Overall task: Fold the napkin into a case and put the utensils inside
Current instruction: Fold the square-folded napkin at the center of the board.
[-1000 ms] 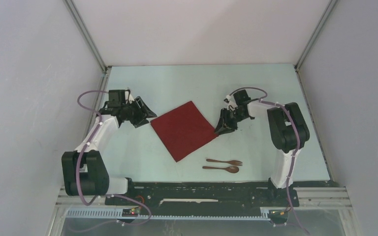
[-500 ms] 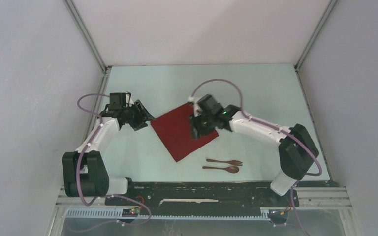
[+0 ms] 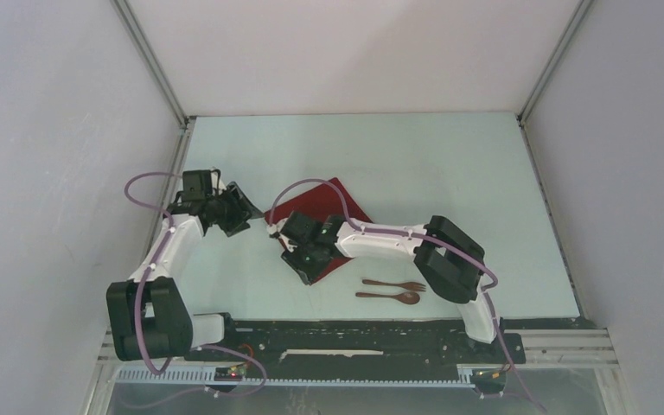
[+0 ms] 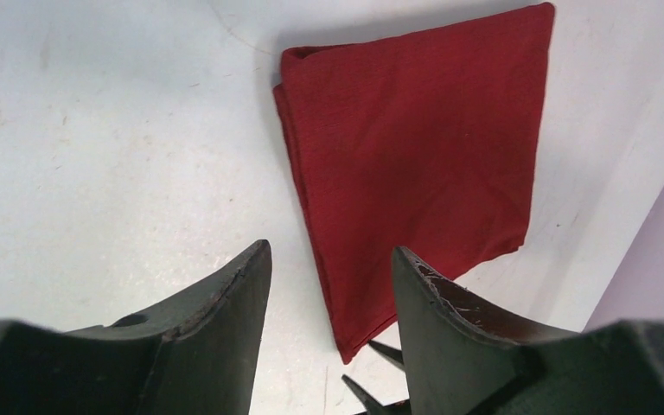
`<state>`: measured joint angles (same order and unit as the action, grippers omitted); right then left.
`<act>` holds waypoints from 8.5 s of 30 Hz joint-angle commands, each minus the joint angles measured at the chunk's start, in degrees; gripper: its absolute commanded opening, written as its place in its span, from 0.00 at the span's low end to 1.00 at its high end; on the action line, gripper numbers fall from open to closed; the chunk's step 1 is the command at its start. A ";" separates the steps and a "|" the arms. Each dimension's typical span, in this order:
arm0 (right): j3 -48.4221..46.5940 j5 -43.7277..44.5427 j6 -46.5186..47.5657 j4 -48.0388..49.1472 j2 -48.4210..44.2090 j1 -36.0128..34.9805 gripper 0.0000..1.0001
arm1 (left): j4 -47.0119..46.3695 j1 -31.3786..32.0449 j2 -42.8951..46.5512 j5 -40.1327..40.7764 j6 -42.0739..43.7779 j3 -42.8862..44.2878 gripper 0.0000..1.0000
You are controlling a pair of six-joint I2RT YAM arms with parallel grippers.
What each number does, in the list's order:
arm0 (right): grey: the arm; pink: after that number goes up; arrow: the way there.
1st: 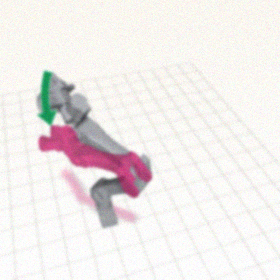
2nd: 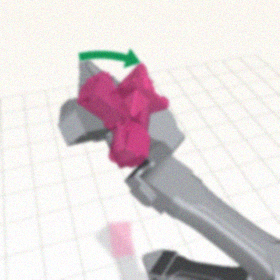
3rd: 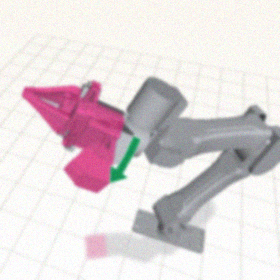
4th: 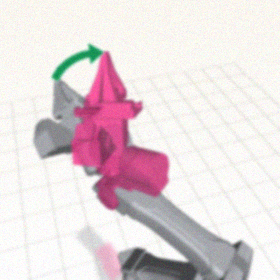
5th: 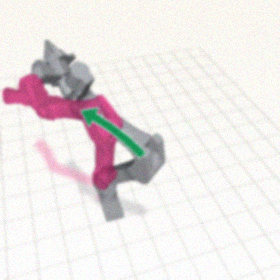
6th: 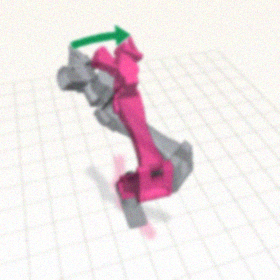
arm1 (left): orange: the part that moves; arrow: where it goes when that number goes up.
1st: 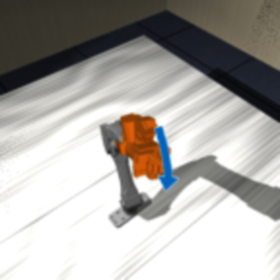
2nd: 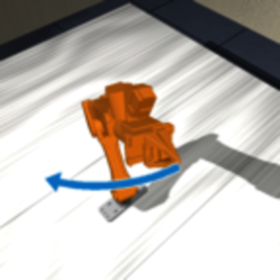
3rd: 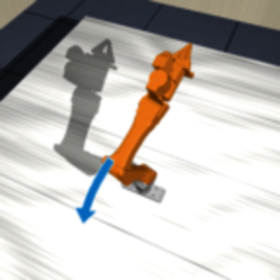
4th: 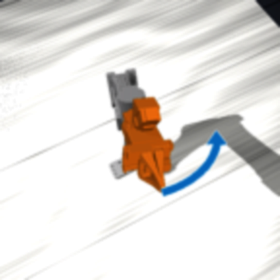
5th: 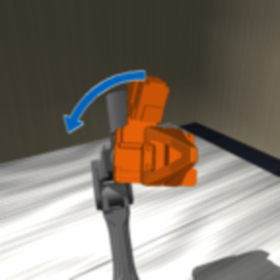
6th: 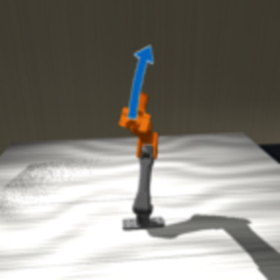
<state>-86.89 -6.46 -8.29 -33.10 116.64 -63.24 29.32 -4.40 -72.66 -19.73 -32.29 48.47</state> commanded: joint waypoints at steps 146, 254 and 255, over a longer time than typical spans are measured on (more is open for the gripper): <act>-24.34 7.09 -9.59 -23.34 25.26 -0.20 0.52 | -5.21 -6.09 -5.97 -10.52 -1.74 7.08 0.54; 36.54 -37.37 -32.40 43.15 -10.81 30.01 0.00 | -23.04 16.43 -27.14 0.30 -23.08 12.21 0.06; 36.68 -37.20 -32.21 43.08 -10.82 30.22 0.00 | -22.95 16.82 -27.97 0.26 -23.22 13.13 0.05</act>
<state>-50.89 -45.08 -43.11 11.38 108.75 -34.02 5.54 10.98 -98.21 -21.08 -56.10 56.80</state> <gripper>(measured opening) 0.011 0.069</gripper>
